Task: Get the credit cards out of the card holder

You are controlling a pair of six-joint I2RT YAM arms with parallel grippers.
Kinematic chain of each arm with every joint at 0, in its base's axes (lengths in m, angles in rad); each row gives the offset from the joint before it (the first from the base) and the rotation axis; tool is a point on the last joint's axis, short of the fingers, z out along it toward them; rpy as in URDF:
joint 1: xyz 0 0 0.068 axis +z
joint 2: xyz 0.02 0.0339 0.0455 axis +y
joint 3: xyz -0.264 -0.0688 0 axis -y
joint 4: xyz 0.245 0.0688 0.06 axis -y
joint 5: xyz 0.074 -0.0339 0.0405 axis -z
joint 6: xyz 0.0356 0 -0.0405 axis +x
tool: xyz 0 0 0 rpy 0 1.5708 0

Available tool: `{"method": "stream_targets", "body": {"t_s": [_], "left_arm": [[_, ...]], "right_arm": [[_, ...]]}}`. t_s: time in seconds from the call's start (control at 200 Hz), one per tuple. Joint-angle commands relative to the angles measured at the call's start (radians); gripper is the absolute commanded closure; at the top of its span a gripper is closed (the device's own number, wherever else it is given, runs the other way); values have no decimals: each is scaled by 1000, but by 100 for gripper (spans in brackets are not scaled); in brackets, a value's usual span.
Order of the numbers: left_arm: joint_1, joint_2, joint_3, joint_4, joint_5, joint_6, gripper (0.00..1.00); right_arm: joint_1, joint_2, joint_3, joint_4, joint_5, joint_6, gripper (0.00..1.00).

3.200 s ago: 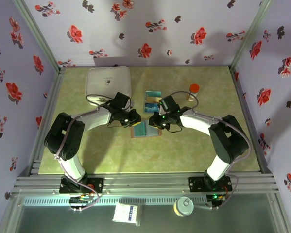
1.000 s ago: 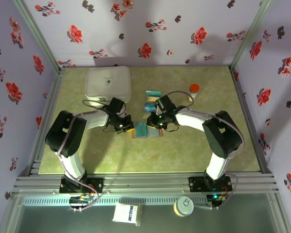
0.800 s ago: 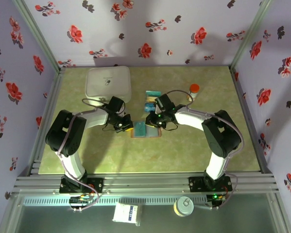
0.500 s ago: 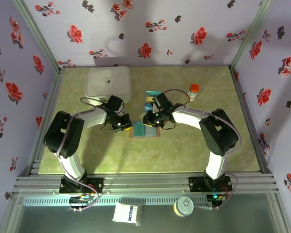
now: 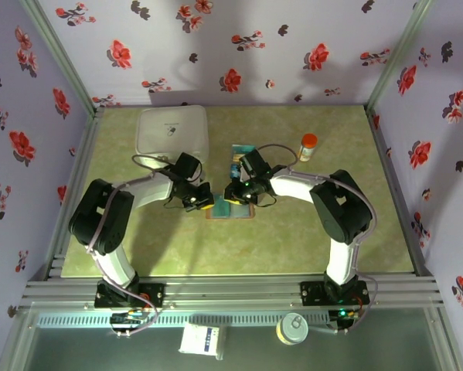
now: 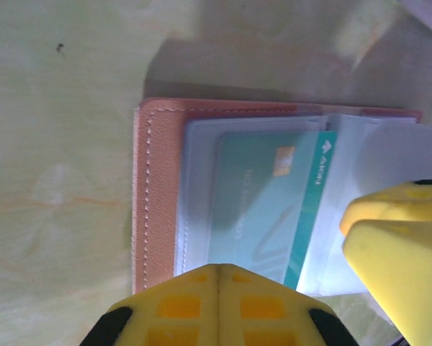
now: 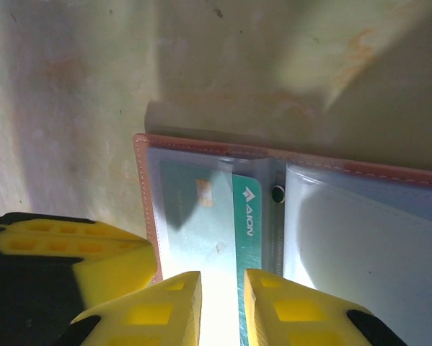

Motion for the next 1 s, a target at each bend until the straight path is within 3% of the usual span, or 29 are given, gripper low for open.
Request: {"method": "stream_targets", "body": {"t_s": [0.0, 0.37, 0.64, 0.995], "left_arm": [[-5, 27, 3, 6, 19, -4, 100], [-6, 48, -16, 9, -1, 2, 100], [-3, 35, -5, -4, -6, 2, 100], [-3, 7, 18, -27, 0, 3, 100]], "right_arm": [[8, 21, 23, 22, -32, 3, 77], [12, 59, 12, 39, -51, 11, 78], [12, 30, 33, -99, 63, -56, 77], [12, -6, 14, -40, 23, -38, 77]]}}
